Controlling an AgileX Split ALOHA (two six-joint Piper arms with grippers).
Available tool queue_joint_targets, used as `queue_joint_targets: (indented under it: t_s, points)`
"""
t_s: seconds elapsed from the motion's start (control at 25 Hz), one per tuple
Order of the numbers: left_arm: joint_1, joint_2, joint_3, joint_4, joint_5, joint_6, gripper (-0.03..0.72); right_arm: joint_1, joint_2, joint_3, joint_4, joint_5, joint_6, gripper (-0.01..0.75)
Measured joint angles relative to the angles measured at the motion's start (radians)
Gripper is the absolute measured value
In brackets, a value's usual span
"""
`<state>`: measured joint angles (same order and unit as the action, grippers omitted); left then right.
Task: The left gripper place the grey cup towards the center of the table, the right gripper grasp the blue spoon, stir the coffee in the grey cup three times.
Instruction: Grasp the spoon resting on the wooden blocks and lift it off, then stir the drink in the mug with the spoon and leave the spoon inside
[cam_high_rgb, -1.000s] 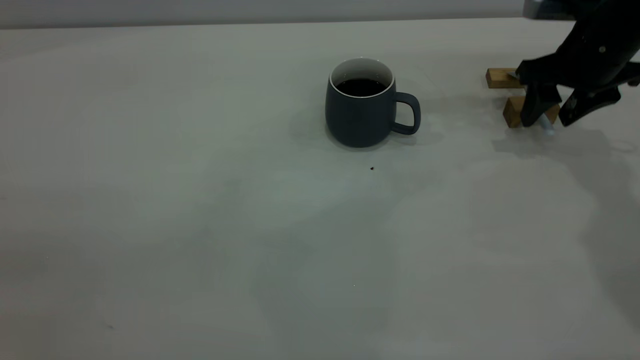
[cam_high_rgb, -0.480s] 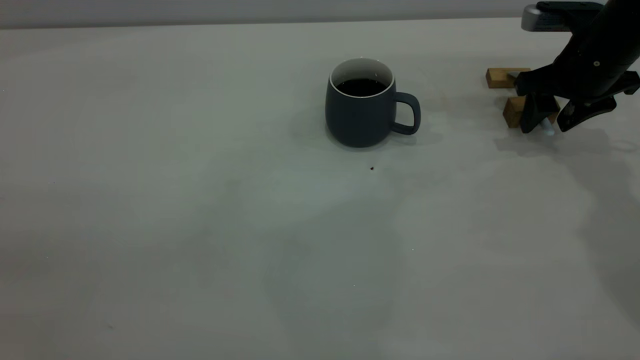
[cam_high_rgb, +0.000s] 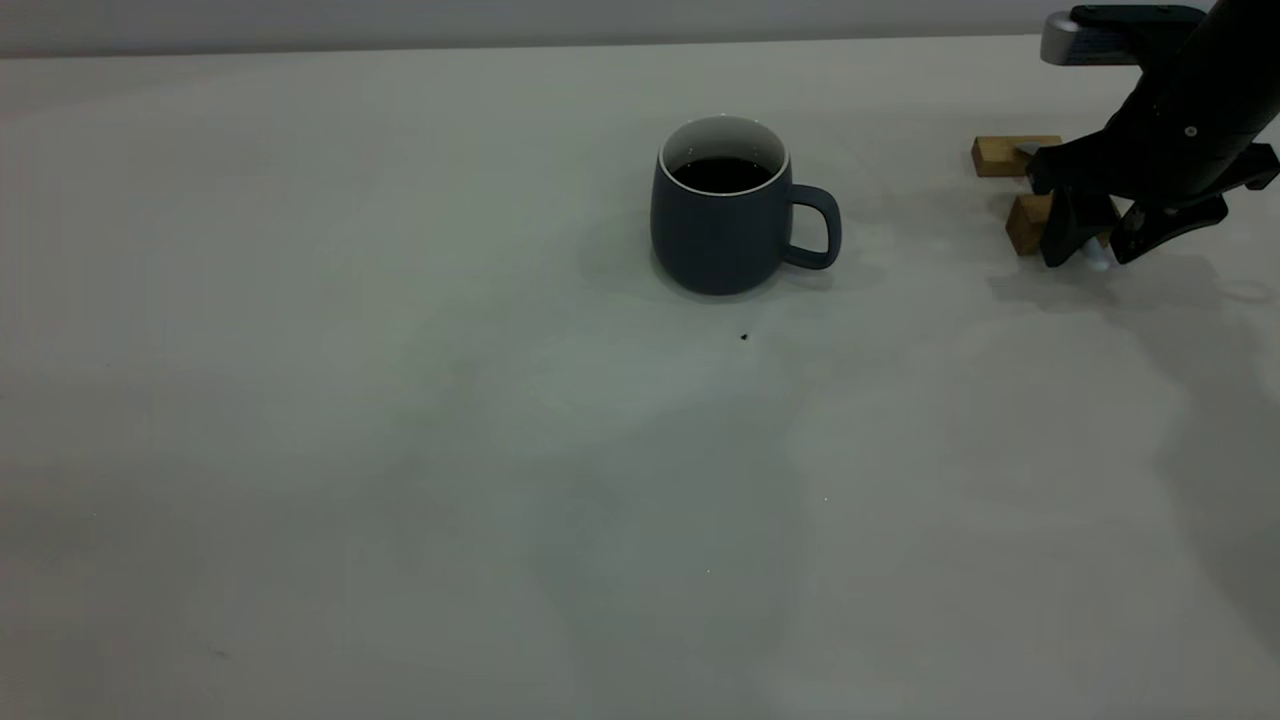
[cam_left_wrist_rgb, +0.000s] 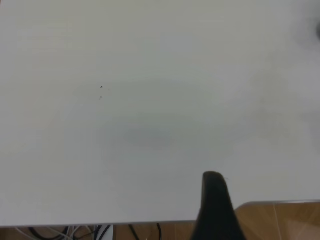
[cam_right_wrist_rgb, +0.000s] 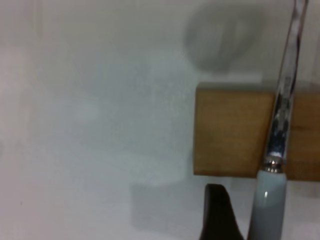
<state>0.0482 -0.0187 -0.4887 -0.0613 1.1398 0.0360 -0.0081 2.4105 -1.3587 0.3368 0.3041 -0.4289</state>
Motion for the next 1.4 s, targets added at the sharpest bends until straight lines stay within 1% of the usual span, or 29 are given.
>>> queue_joint_targets:
  t_s: [0.24, 0.32, 0.36, 0.44, 0.48, 0.64, 0.72, 0.84, 0.92, 1.0, 1.08, 1.16, 1.28, 1.4]
  points:
    - [0.0, 0.0, 0.0, 0.0, 0.0, 0.0, 0.585, 0.0, 0.015, 0.0, 0.0, -0.013, 0.0, 0.533]
    - [0.0, 0.0, 0.0, 0.0, 0.0, 0.0, 0.585, 0.0, 0.017, 0.0, 0.0, -0.021, -0.002, 0.517]
    - [0.0, 0.0, 0.0, 0.0, 0.0, 0.0, 0.585, 0.0, 0.017, 0.0, 0.0, -0.022, -0.002, 0.497]
    - [0.0, 0.0, 0.0, 0.0, 0.0, 0.0, 0.585, 0.0, 0.017, 0.0, 0.0, -0.027, -0.003, 0.431]
    - [0.0, 0.0, 0.0, 0.0, 0.0, 0.0, 0.585, 0.0, 0.017, 0.0, 0.0, -0.029, -0.004, 0.377]
    - [0.0, 0.0, 0.0, 0.0, 0.0, 0.0, 0.585, 0.0, 0.009, 0.0, -0.016, -0.031, -0.004, 0.096]
    - [0.0, 0.0, 0.0, 0.0, 0.0, 0.0, 0.585, 0.0, -0.01, 0.0, -0.027, -0.021, -0.004, 0.088]
    - [0.0, 0.0, 0.0, 0.0, 0.001, 0.0, 0.585, 0.0, -0.062, 0.0, -0.035, 0.025, -0.004, 0.088]
    - [0.0, 0.0, 0.0, 0.0, 0.001, 0.0, 0.585, 0.0, -0.105, 0.0, -0.016, 0.077, -0.004, 0.088]
    - [0.0, 0.0, 0.0, 0.0, 0.001, 0.0, 0.585, 0.0, -0.144, 0.0, 0.061, 0.159, -0.004, 0.088]
    - [0.0, 0.0, 0.0, 0.0, 0.001, 0.0, 0.585, 0.0, -0.175, 0.0, 0.196, 0.261, -0.004, 0.088]
    - [0.0, 0.0, 0.0, 0.0, 0.001, 0.0, 0.585, 0.0, -0.19, 0.0, 0.372, 0.375, -0.012, 0.088]
    - [0.0, 0.0, 0.0, 0.0, 0.001, 0.0, 0.585, 0.0, -0.187, 0.0, 0.595, 0.564, -0.02, 0.088]
    - [0.0, 0.0, 0.0, 0.0, 0.001, 0.0, 0.585, 0.0, -0.172, 0.0, 0.762, 0.711, -0.033, 0.088]
